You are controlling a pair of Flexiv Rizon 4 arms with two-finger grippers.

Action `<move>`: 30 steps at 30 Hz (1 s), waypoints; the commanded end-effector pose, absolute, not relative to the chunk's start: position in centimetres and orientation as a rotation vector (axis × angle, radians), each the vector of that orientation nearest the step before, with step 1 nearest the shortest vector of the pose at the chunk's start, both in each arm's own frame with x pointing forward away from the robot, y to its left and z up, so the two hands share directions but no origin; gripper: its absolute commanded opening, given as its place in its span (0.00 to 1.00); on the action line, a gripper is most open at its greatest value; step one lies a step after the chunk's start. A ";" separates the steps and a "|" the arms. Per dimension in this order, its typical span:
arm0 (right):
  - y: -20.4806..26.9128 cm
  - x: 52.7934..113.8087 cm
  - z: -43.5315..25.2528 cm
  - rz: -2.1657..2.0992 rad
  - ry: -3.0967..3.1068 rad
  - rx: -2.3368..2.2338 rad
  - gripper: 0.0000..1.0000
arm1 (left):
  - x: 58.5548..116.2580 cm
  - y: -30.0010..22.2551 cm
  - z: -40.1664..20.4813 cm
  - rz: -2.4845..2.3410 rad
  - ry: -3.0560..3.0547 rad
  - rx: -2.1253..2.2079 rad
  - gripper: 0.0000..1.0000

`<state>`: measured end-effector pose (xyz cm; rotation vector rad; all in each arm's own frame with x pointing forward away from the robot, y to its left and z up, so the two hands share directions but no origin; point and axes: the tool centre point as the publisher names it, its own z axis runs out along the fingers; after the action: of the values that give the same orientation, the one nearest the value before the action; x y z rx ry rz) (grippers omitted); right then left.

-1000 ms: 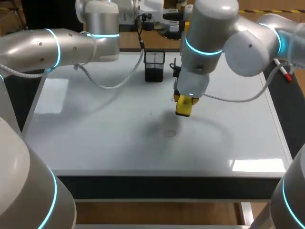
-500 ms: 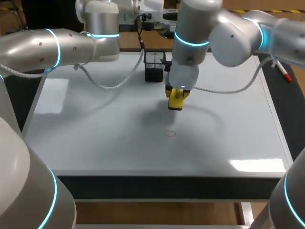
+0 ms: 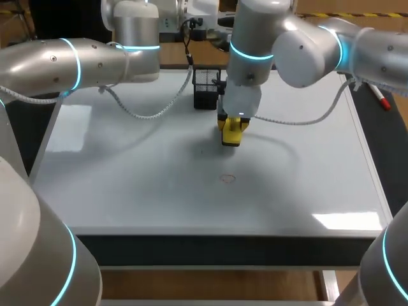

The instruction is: Pick up the inspection probe, press it on each red-marked spot on the whiteboard one by one, put down the probe, pick up the eraser, and wipe off all the red marks.

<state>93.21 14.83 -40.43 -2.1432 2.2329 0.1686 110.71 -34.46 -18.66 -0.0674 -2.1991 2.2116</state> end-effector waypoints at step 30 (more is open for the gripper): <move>10.9 93.8 -42.6 0.141 2.372 -2.126 0.00 | 110.8 -34.5 -18.5 2.209 -2.199 -0.068 0.00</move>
<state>94.13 12.02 -43.02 -2.1298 2.3822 0.1401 110.71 -34.46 -18.65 -0.0674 -2.1991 2.2117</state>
